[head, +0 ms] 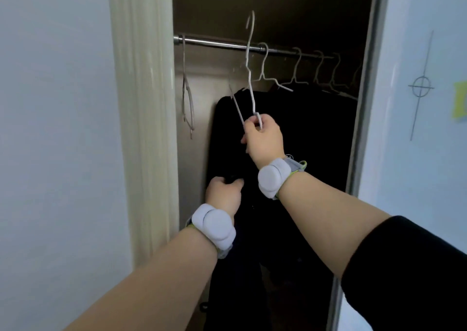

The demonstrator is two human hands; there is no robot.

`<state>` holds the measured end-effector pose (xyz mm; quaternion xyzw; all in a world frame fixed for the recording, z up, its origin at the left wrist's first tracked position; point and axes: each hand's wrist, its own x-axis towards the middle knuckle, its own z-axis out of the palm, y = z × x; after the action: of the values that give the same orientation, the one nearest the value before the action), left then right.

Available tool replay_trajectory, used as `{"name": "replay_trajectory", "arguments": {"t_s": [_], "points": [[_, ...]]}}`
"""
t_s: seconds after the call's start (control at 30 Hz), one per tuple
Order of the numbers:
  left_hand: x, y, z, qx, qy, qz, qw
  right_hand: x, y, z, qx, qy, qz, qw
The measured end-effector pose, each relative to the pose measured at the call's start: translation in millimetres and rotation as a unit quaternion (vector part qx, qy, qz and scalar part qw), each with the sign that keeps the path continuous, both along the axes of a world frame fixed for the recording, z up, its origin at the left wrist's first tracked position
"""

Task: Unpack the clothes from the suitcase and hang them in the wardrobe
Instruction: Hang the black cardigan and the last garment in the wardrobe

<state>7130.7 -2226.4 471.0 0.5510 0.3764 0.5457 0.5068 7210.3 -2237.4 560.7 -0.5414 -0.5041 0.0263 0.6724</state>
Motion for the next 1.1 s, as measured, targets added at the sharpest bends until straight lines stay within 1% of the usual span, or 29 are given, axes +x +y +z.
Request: {"name": "replay_trajectory", "arguments": {"t_s": [0.07,0.13,0.17,0.2,0.3,0.4,0.43,0.47,0.53,0.6,0.67,0.8,0.93,1.1], "points": [[1,3,-5,0.002,-0.003,0.012,1.000,10,7,-10,-0.087,0.043,0.028,0.995],[3,6,-10,-0.006,-0.003,0.016,1.000,26,9,-17,-0.155,0.045,-0.007,0.987],[4,9,-13,-0.011,0.000,0.015,1.000,32,7,-20,-0.164,0.041,-0.029,0.985],[6,9,-17,-0.019,-0.001,0.012,1.000,38,4,-25,-0.159,0.040,-0.043,0.986],[14,12,-27,-0.035,-0.004,0.010,0.999,47,-11,-47,-0.104,0.048,-0.038,0.993],[27,8,-33,-0.048,-0.005,0.009,0.999,49,-28,-73,-0.049,0.043,-0.014,0.998],[25,9,-32,-0.046,-0.006,0.018,0.999,46,-30,-77,-0.040,0.045,0.014,0.998],[27,8,-32,-0.043,-0.005,0.024,0.999,48,-32,-80,-0.050,0.059,0.050,0.996],[33,6,-31,-0.034,-0.004,0.033,0.999,54,-31,-78,-0.116,0.087,0.113,0.983],[37,6,-33,-0.034,-0.005,0.040,0.999,60,-30,-75,-0.168,0.088,0.142,0.971],[40,5,-35,-0.042,-0.010,0.036,0.998,65,-29,-78,-0.159,0.076,0.134,0.975],[37,-1,-45,-0.053,0.002,0.019,0.998,78,-32,-99,-0.119,0.083,0.104,0.984],[35,-7,-57,-0.039,0.040,0.009,0.998,89,-57,-127,-0.098,0.114,0.061,0.987],[37,-15,-52,0.021,0.122,0.007,0.992,85,-104,-125,-0.033,0.151,0.031,0.988]]}}
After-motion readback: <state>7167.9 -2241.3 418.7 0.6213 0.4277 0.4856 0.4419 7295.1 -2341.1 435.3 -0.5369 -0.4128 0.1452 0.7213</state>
